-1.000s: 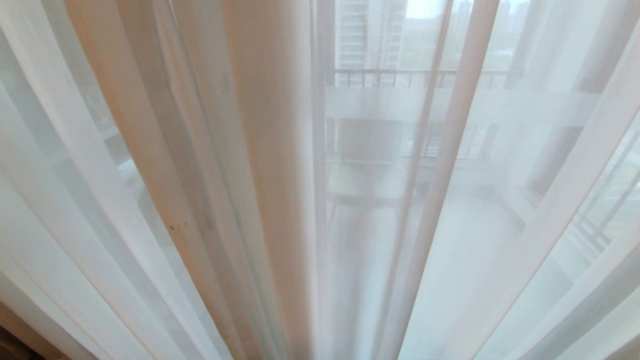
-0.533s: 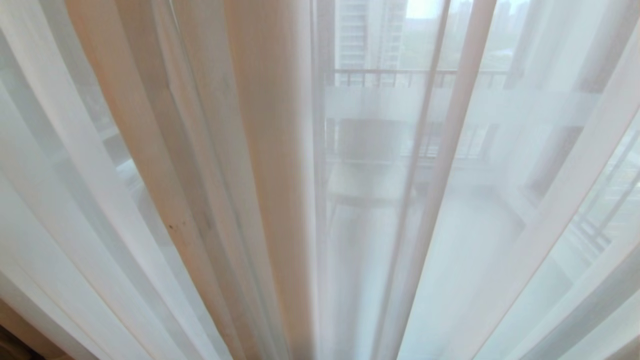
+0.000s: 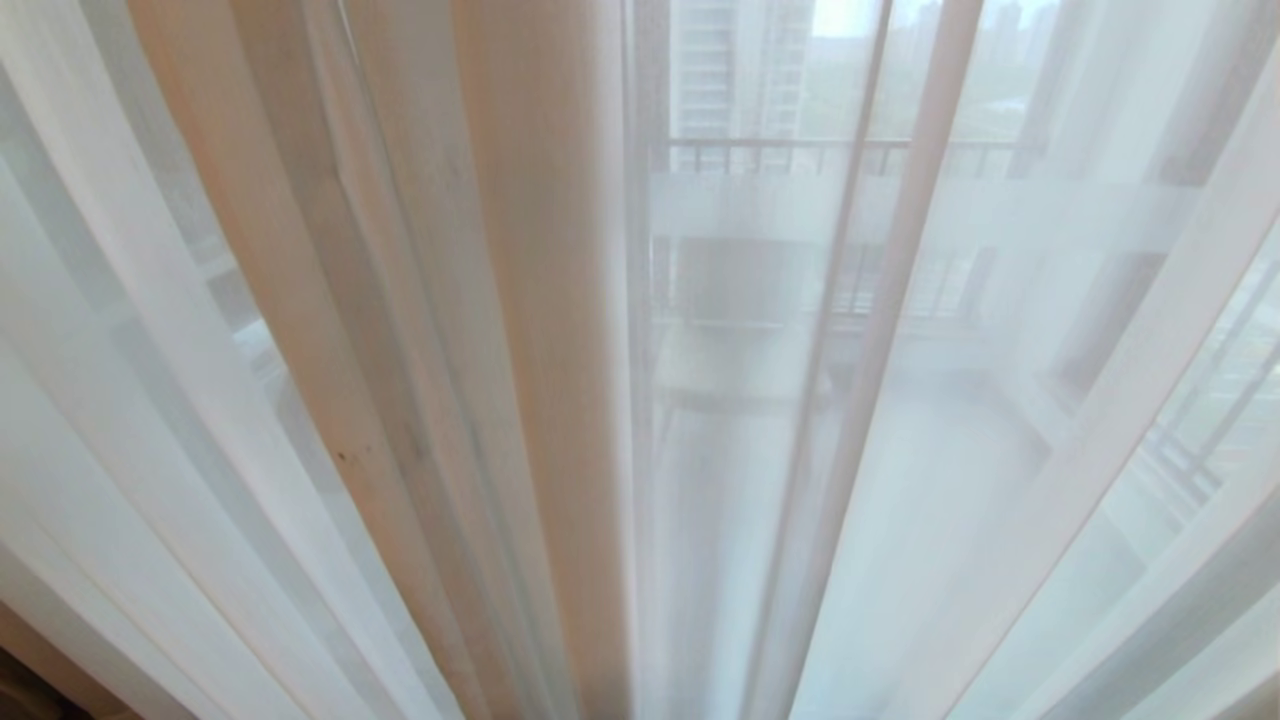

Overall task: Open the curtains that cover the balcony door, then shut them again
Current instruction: Close the outer curtains on both sides

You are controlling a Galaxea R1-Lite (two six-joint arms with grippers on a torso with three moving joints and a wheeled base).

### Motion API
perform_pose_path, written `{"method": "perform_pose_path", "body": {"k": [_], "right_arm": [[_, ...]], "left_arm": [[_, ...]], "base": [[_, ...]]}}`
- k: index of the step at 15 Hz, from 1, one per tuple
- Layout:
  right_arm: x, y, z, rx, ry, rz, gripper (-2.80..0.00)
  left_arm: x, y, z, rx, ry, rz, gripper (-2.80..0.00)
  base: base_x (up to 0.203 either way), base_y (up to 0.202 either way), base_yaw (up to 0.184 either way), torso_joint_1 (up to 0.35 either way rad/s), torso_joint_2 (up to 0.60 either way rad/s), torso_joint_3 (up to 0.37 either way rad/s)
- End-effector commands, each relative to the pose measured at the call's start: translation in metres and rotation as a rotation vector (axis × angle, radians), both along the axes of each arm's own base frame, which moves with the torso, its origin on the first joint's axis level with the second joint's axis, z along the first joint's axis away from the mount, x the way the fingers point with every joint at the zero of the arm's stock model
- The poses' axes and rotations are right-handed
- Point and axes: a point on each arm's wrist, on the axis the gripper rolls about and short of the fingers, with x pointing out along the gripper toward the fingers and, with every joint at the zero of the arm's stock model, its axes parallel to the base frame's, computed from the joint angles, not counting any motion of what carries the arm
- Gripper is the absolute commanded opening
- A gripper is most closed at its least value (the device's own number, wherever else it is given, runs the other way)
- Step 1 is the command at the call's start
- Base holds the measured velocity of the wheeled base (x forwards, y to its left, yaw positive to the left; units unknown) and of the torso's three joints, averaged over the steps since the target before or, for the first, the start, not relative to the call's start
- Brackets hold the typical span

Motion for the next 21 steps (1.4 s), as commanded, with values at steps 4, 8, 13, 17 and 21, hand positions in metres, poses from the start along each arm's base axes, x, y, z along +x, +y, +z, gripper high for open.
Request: {"method": "perform_pose_path", "body": {"k": [4, 8, 13, 17, 21], "right_arm": [[0.0000, 0.0000, 0.0001, 0.000, -0.001, 0.000, -2.80], [0.0000, 0.0000, 0.0001, 0.000, -0.001, 0.000, -2.80], [0.0000, 0.0000, 0.0001, 0.000, -0.001, 0.000, -2.80], [0.0000, 0.0000, 0.0001, 0.000, -0.001, 0.000, -2.80], [0.0000, 0.0000, 0.0001, 0.000, -0.001, 0.000, -2.80]], "left_arm": [[-0.0002, 0.0000, -0.0001, -0.001, -0.002, 0.000, -2.80], [-0.0002, 0.0000, 0.0000, -0.002, -0.004, 0.000, -2.80], [-0.0002, 0.0000, 0.0000, -0.002, -0.004, 0.000, -2.80], [-0.0002, 0.0000, 0.0000, -0.002, -0.004, 0.000, -2.80], [-0.0002, 0.0000, 0.0000, -0.002, -0.004, 0.000, -2.80]], "base": [[0.000, 0.000, 0.000, 0.000, 0.00, 0.000], [0.000, 0.000, 0.000, 0.000, 0.00, 0.000], [0.000, 0.000, 0.000, 0.000, 0.00, 0.000], [0.000, 0.000, 0.000, 0.000, 0.00, 0.000], [0.000, 0.000, 0.000, 0.000, 0.00, 0.000]]}}
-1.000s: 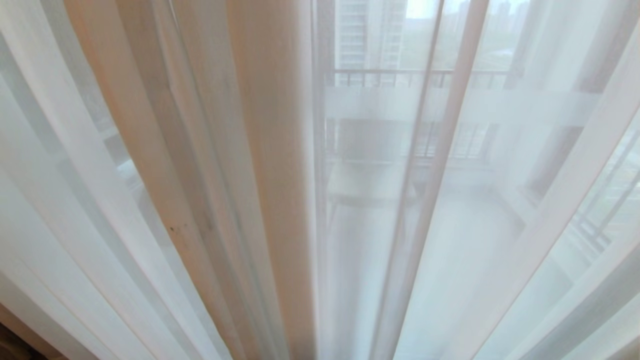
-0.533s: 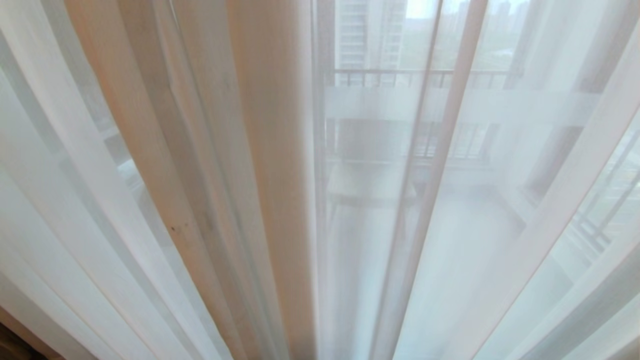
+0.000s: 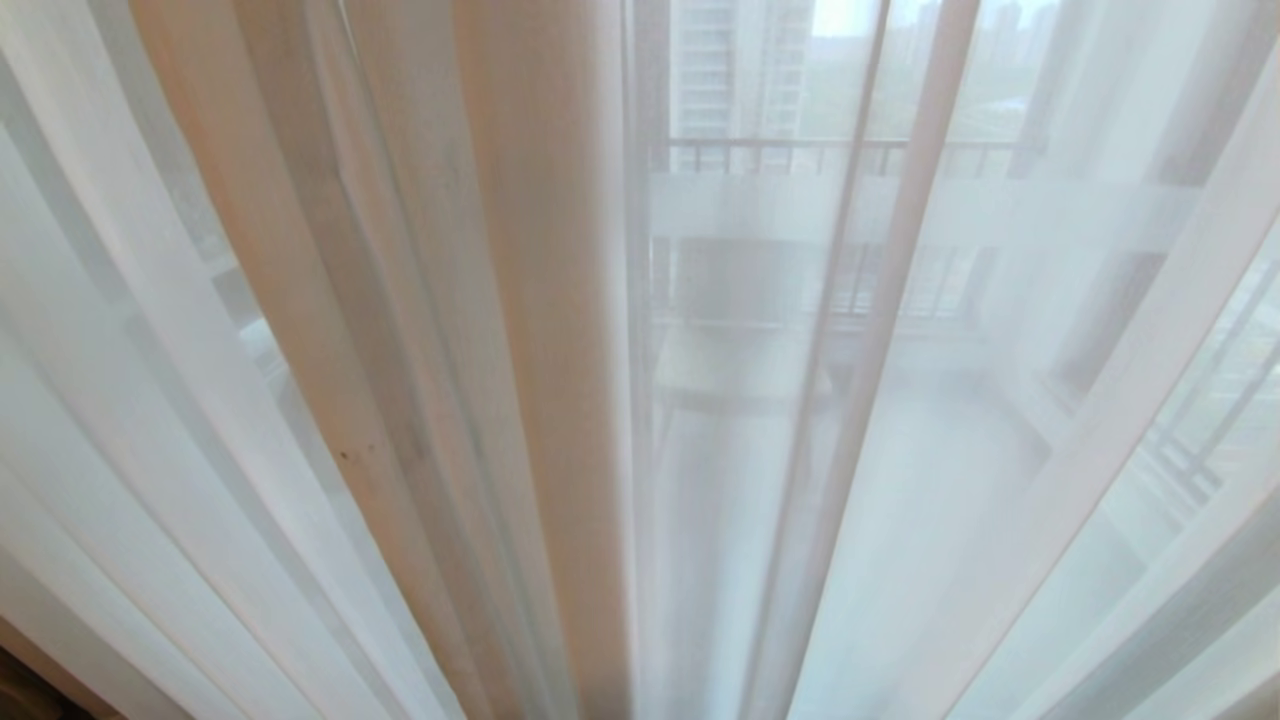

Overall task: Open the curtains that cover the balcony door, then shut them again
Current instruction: Close the outer curtains on both sides

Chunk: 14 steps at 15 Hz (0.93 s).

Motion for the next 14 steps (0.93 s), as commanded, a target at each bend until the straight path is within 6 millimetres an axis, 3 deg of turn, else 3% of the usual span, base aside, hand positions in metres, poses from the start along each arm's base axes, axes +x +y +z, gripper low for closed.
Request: {"method": "perform_pose_path", "body": {"k": [1, 11, 14], "right_arm": [[0.0000, 0.0000, 0.0001, 0.000, -0.001, 0.000, -2.80], [0.0000, 0.0000, 0.0001, 0.000, -0.001, 0.000, -2.80], [0.0000, 0.0000, 0.0001, 0.000, -0.001, 0.000, -2.80]], "left_arm": [[-0.0001, 0.0000, 0.0000, 0.000, -0.003, 0.000, -2.80], [-0.0001, 0.0000, 0.0000, 0.001, -0.003, 0.000, -2.80], [-0.0001, 0.0000, -0.0001, 0.001, -0.001, 0.000, -2.80]], "base": [[0.000, 0.000, 0.000, 0.000, 0.00, 0.000], [0.000, 0.000, 0.000, 0.000, 0.00, 0.000], [0.003, -0.119, 0.004, 0.004, 0.00, 0.001]]}}
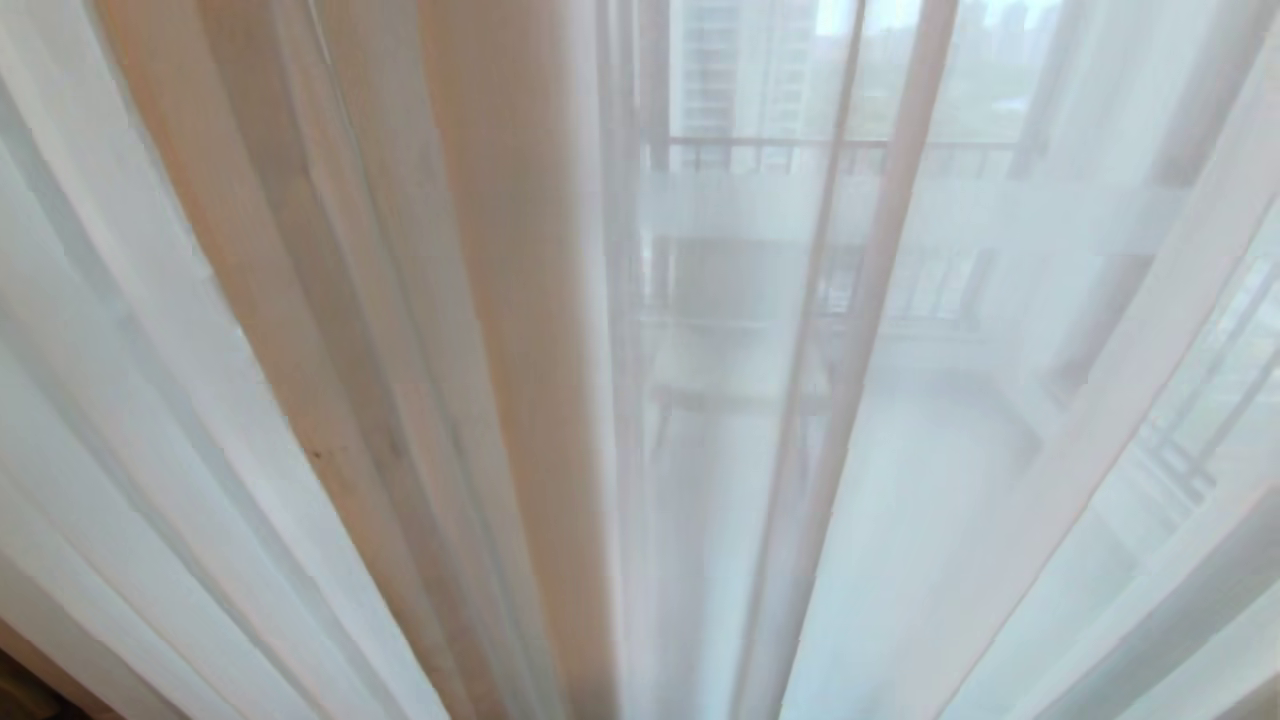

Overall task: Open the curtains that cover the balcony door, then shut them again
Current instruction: Close the outer curtains on both sides

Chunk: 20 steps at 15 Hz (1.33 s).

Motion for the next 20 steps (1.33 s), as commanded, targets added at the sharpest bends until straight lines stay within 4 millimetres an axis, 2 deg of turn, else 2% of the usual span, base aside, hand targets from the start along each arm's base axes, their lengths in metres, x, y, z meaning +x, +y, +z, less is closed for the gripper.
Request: {"method": "perform_pose_path", "body": {"k": [1, 20], "right_arm": [[0.0000, 0.0000, 0.0000, 0.001, 0.000, 0.000, -2.80], [0.0000, 0.0000, 0.0000, 0.001, 0.000, -0.001, -2.80]], "left_arm": [[-0.0001, 0.0000, -0.0001, -0.001, -0.001, 0.000, -2.80], [-0.0001, 0.0000, -0.0003, -0.002, 0.001, 0.000, -2.80]], "base": [[0.000, -0.192, 0.001, 0.007, 0.00, 0.010], [0.000, -0.191, -0.007, 0.001, 0.00, 0.002]]}}
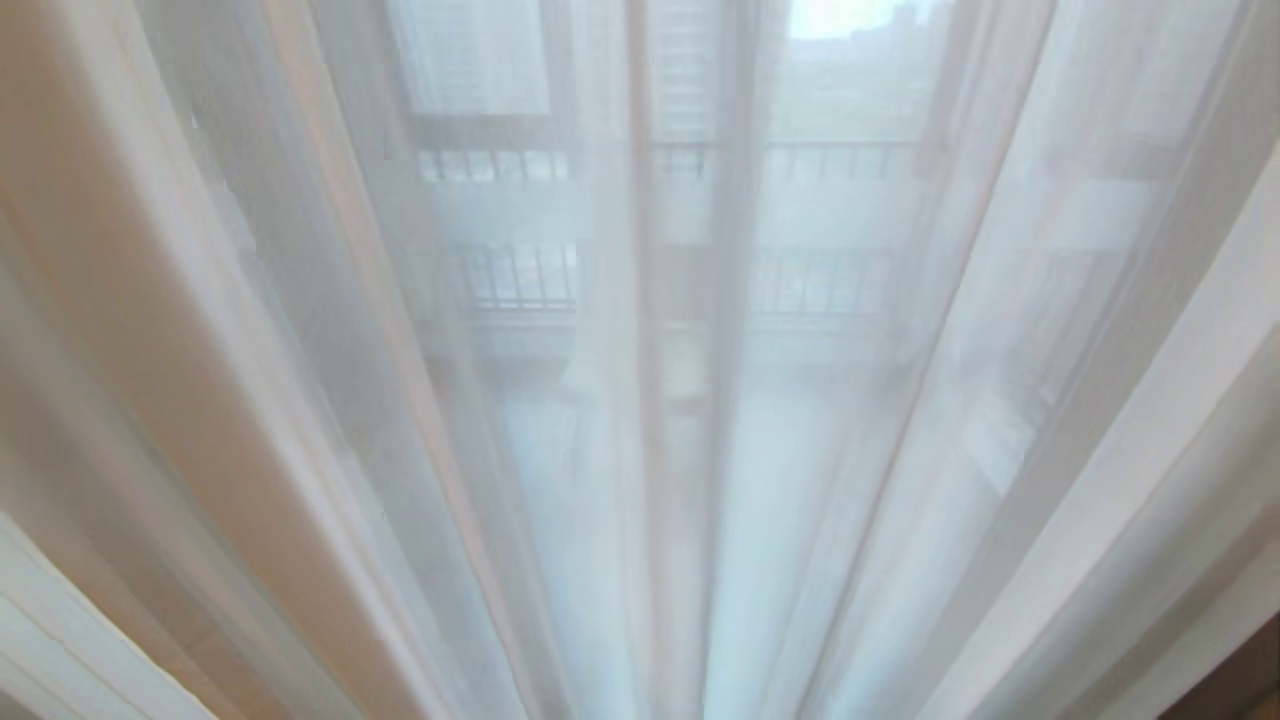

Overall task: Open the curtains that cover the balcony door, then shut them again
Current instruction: Close the outer curtains on both sides

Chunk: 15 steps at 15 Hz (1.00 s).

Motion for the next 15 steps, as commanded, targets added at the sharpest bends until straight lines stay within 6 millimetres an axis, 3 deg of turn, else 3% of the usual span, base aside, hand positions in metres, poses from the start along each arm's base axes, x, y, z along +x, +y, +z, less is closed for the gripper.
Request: {"method": "perform_pose_path", "body": {"k": [1, 15], "right_arm": [[0.0000, 0.0000, 0.0000, 0.000, 0.000, 0.000, -2.80], [0.0000, 0.0000, 0.0000, -0.001, 0.000, 0.001, -2.80]], "left_arm": [[-0.0002, 0.0000, 0.0002, -0.001, -0.002, 0.000, -2.80], [0.0000, 0.0000, -0.0001, 0.000, -0.002, 0.001, -2.80]], "base": [[0.000, -0.190, 0.001, 0.003, 0.00, 0.000], [0.000, -0.191, -0.008, 0.000, 0.00, 0.003]]}}
